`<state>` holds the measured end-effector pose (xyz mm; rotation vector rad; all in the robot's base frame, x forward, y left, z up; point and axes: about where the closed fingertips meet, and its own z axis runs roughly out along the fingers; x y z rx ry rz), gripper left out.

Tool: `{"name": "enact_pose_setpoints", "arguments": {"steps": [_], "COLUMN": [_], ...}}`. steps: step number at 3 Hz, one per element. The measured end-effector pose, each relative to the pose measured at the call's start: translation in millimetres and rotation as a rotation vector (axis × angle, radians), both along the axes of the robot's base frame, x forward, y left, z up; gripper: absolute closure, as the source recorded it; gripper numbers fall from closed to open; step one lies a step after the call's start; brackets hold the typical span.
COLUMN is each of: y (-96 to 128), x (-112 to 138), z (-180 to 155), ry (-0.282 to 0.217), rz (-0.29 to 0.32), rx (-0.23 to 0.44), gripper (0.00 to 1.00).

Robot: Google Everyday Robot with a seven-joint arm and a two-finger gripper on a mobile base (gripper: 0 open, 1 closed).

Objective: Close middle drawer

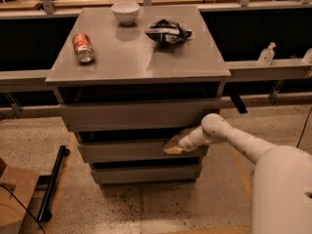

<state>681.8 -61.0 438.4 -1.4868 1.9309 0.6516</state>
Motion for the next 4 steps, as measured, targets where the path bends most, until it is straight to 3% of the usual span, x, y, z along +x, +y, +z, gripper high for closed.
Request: {"name": "enact_pose_setpoints", "arguments": {"steps": [1,2,3,4], "y": [-0.3,-1.7,-20.8,-45.8], "x": [-3.0,-32.0,-93.9,-152.1], "z": [-0.1,-7.6,-15.7,-5.2], "ry": [0.000,0.060,0.217,0.336], "rz": [0.000,0.017,0.034,0.010], "rx": [0.000,-0.038,-0.111,-0.126], "gripper": [1.00,1.00,1.00,1.00]}}
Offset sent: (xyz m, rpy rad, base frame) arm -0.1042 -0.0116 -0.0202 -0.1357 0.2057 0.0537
